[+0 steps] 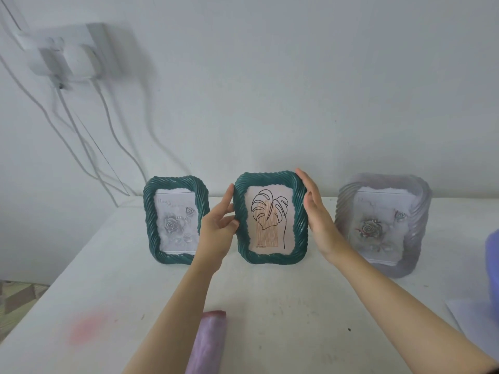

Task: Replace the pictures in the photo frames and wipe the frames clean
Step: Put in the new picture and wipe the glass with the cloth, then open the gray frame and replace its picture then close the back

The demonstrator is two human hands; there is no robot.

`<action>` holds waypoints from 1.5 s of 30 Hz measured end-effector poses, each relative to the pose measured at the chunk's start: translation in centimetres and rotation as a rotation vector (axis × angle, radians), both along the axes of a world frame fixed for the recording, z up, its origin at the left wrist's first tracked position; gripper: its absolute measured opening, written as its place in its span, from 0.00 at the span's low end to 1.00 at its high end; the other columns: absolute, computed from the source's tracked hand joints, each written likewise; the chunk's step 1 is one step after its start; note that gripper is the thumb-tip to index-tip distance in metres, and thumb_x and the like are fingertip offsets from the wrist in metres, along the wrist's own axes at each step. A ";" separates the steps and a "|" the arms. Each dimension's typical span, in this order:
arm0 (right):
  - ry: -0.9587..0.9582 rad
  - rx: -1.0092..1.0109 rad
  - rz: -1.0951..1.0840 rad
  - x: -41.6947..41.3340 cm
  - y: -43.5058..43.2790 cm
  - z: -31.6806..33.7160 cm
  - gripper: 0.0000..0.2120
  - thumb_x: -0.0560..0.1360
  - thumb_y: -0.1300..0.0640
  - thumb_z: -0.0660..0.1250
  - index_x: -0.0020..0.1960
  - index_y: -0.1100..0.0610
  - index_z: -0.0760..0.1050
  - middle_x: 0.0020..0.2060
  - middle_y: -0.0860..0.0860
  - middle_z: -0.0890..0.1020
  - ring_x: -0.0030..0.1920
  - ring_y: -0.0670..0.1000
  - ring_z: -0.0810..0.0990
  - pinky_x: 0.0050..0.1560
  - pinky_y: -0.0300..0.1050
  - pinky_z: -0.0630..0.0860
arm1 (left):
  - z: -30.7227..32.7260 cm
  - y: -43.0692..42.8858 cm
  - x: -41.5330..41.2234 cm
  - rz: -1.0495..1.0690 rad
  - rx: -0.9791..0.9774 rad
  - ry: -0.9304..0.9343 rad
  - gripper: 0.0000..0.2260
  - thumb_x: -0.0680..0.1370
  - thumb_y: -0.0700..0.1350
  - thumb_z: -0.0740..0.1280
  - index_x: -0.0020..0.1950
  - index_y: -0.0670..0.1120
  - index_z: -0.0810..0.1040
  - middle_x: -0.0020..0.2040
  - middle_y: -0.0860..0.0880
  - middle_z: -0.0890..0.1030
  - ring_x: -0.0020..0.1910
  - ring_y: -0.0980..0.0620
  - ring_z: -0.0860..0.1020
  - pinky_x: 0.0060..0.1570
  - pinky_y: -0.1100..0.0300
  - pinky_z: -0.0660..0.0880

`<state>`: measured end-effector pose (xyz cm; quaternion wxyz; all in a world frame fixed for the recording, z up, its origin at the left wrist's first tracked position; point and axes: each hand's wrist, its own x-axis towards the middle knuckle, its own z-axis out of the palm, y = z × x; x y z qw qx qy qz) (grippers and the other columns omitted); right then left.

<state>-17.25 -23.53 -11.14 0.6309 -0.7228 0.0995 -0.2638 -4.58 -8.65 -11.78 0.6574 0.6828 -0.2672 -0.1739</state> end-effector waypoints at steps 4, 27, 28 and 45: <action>0.021 0.015 -0.003 0.5 -0.5 -0.2 0.20 0.76 0.41 0.46 0.67 0.34 0.55 0.68 0.28 0.58 0.71 0.33 0.54 0.75 0.47 0.51 | -0.2 -0.3 0.3 -0.005 0.024 -0.015 0.34 0.75 0.25 0.55 0.63 0.64 0.69 0.53 0.51 0.80 0.40 0.58 0.78 0.52 0.58 0.75; 0.060 -0.525 -0.813 -14.0 -0.7 -3.0 0.17 0.72 0.56 0.58 0.60 0.55 0.74 0.52 0.52 0.76 0.52 0.45 0.73 0.53 0.27 0.65 | -1.3 -3.7 -12.0 -0.260 0.198 -0.633 0.27 0.76 0.37 0.61 0.72 0.55 0.60 0.67 0.53 0.68 0.65 0.59 0.66 0.66 0.60 0.64; 0.101 -0.524 -0.862 -14.1 -1.5 -3.3 0.19 0.72 0.58 0.59 0.63 0.56 0.71 0.57 0.56 0.74 0.58 0.50 0.71 0.59 0.31 0.63 | -1.6 -4.3 -12.5 -0.317 0.222 -0.558 0.27 0.77 0.38 0.60 0.72 0.58 0.58 0.66 0.54 0.68 0.64 0.60 0.68 0.65 0.59 0.66; -0.037 0.204 -0.490 -19.1 2.2 -0.9 0.26 0.75 0.70 0.61 0.62 0.42 0.68 0.39 0.50 0.84 0.42 0.44 0.81 0.45 0.33 0.77 | -1.1 -1.0 -14.1 -0.402 0.202 -0.139 0.37 0.73 0.30 0.63 0.67 0.67 0.60 0.51 0.47 0.79 0.39 0.56 0.78 0.48 0.60 0.78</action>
